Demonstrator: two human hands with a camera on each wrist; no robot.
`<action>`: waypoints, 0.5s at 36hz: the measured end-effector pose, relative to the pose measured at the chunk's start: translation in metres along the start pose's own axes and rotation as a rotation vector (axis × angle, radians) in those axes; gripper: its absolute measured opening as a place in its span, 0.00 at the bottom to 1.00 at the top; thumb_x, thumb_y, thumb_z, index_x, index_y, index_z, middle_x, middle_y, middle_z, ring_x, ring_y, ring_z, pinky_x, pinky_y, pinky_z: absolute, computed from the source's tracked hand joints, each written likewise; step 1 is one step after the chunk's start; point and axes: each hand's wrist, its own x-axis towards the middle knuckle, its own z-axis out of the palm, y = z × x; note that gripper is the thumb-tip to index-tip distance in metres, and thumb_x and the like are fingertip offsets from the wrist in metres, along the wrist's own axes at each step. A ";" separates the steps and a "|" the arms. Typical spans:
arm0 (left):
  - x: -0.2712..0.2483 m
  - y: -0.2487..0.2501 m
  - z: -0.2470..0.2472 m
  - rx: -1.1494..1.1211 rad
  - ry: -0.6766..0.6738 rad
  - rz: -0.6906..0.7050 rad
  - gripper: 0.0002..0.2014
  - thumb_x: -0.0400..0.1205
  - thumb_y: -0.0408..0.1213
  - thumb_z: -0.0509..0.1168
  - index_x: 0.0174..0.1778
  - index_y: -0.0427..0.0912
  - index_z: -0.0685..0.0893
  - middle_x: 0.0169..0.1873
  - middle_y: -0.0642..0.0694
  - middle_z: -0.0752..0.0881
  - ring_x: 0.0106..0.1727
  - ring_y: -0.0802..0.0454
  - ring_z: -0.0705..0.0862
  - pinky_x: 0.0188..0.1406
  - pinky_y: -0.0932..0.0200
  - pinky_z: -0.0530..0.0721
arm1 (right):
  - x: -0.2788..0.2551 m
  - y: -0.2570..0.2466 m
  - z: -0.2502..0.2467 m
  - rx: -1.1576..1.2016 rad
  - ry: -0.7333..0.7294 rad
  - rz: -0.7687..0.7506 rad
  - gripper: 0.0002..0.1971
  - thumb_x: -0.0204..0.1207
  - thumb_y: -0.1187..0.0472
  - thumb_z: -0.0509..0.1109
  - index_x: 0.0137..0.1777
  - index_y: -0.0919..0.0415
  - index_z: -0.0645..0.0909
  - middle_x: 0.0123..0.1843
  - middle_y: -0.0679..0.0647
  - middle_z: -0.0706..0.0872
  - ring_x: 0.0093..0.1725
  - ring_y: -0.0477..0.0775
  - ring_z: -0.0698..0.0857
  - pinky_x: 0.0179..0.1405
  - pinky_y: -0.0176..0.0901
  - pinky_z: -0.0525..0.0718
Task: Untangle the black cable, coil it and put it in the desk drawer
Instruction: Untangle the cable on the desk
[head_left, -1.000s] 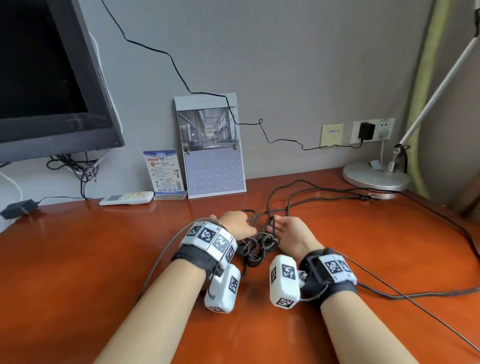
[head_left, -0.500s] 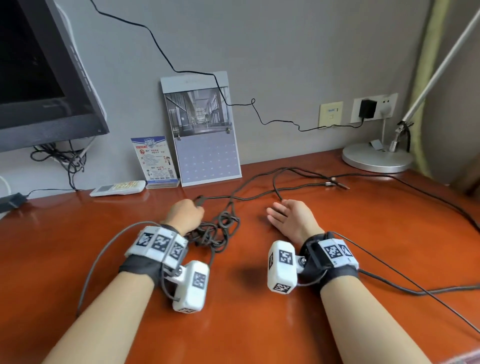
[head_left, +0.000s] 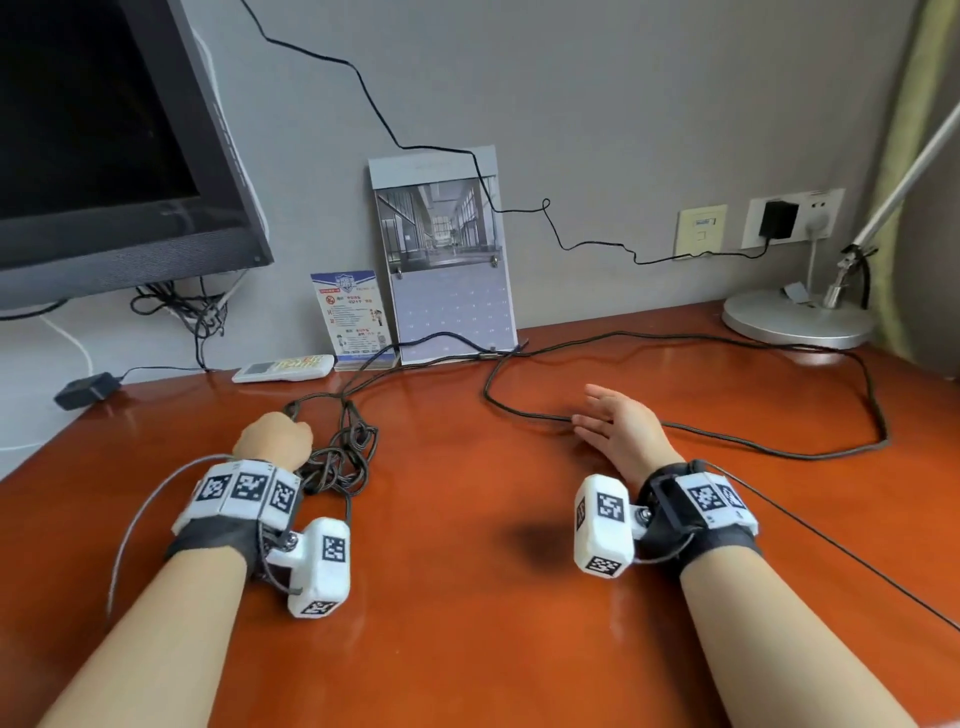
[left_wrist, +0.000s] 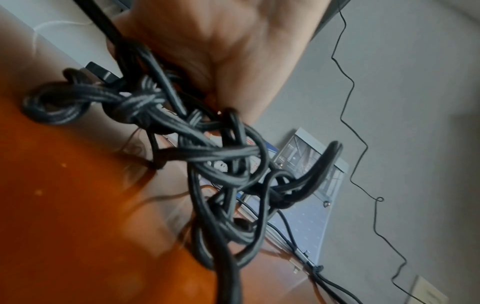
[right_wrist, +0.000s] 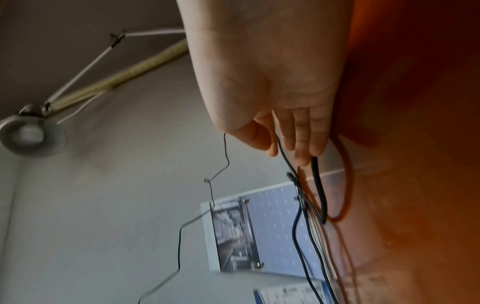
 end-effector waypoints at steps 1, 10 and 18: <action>-0.002 0.002 0.001 0.004 -0.005 0.012 0.18 0.87 0.37 0.53 0.64 0.26 0.78 0.58 0.30 0.83 0.53 0.36 0.81 0.45 0.52 0.73 | -0.002 -0.001 0.003 -0.065 -0.027 0.001 0.18 0.84 0.71 0.52 0.71 0.65 0.73 0.64 0.61 0.75 0.48 0.58 0.83 0.52 0.45 0.83; -0.016 0.013 0.007 -0.003 -0.041 0.069 0.17 0.87 0.37 0.52 0.62 0.28 0.79 0.55 0.34 0.83 0.46 0.40 0.78 0.43 0.53 0.74 | -0.009 0.012 0.061 -0.562 -0.333 0.098 0.25 0.80 0.71 0.59 0.77 0.57 0.68 0.61 0.53 0.76 0.40 0.54 0.85 0.44 0.38 0.82; -0.018 0.011 0.012 -0.084 -0.051 0.109 0.14 0.86 0.37 0.52 0.51 0.31 0.79 0.44 0.38 0.82 0.41 0.43 0.80 0.37 0.54 0.73 | 0.004 0.012 0.044 -0.216 -0.093 0.172 0.03 0.81 0.75 0.60 0.49 0.69 0.74 0.54 0.64 0.81 0.69 0.65 0.78 0.55 0.44 0.83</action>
